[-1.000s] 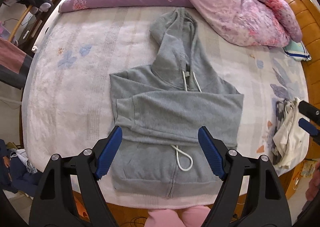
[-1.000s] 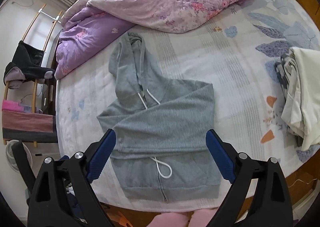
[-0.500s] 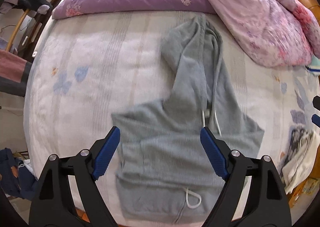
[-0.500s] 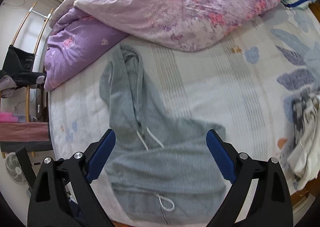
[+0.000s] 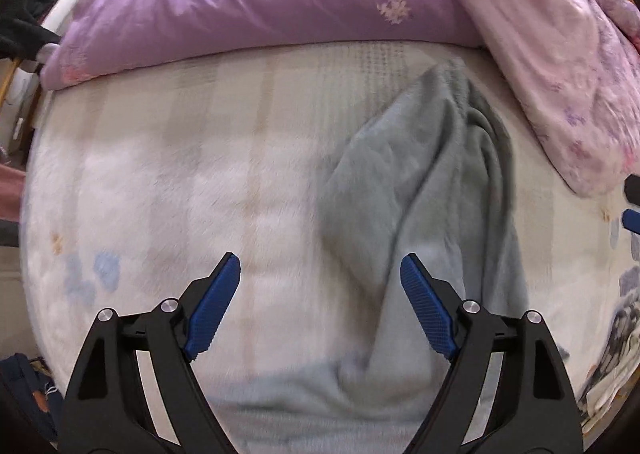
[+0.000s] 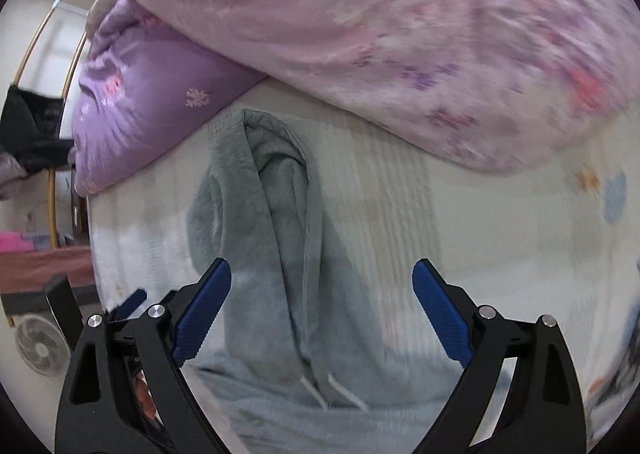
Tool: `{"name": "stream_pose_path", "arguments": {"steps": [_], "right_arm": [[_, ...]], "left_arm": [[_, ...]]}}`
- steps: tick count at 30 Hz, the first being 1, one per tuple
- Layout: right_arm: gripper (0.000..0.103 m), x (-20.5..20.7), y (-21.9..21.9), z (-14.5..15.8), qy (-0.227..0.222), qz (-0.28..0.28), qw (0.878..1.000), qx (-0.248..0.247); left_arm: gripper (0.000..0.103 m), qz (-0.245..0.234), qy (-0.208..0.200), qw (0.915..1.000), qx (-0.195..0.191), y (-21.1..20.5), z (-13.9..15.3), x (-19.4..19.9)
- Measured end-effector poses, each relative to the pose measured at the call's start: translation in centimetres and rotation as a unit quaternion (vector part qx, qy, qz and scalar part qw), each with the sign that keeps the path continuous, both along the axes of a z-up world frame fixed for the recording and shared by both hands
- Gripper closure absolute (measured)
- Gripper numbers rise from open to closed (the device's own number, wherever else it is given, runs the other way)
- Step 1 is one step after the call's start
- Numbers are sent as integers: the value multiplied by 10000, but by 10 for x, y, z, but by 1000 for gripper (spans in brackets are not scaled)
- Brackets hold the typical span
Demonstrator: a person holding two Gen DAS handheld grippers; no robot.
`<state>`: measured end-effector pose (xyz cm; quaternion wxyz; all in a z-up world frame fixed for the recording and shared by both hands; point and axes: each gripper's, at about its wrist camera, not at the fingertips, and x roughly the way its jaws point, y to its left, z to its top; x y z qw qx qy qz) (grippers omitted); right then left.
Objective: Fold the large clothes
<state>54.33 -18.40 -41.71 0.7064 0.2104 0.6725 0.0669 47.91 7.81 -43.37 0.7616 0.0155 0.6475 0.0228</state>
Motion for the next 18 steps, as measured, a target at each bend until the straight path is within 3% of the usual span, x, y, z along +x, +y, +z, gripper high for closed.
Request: {"name": "stream_pose_path", "arguments": {"steps": [6,11,12,13,14,15,16,18], "right_arm": [[16,35,14,-60,161,5,9996,-247],[43,53,24,-93,133,-152,9998,36],[45,56,28,-102,167,-168,9996,148],[54,57,31,-109,216,-189,9994,194],[68,58,35,-117,301,-222,9992,163],[75,57,36,-119,310,-246,9992,16],[92,55,35,-117,190,-283,9994,-56],[97,47,34,-108,38,-312,9992,260]], "left_arm": [[20,210,236,9988,-364,8,-51,35],[22,276,134,9991,-303,5,-75,43],[35,255,35,9992,-318,3,-75,42],[59,236,-31,9981,-569,2,-76,39],[68,245,-34,9972,-711,0,-77,37],[76,260,-70,9974,-669,-1,-76,35],[86,204,-99,9977,-638,-3,-73,34],[89,203,-118,9975,-667,-3,-65,31]]}}
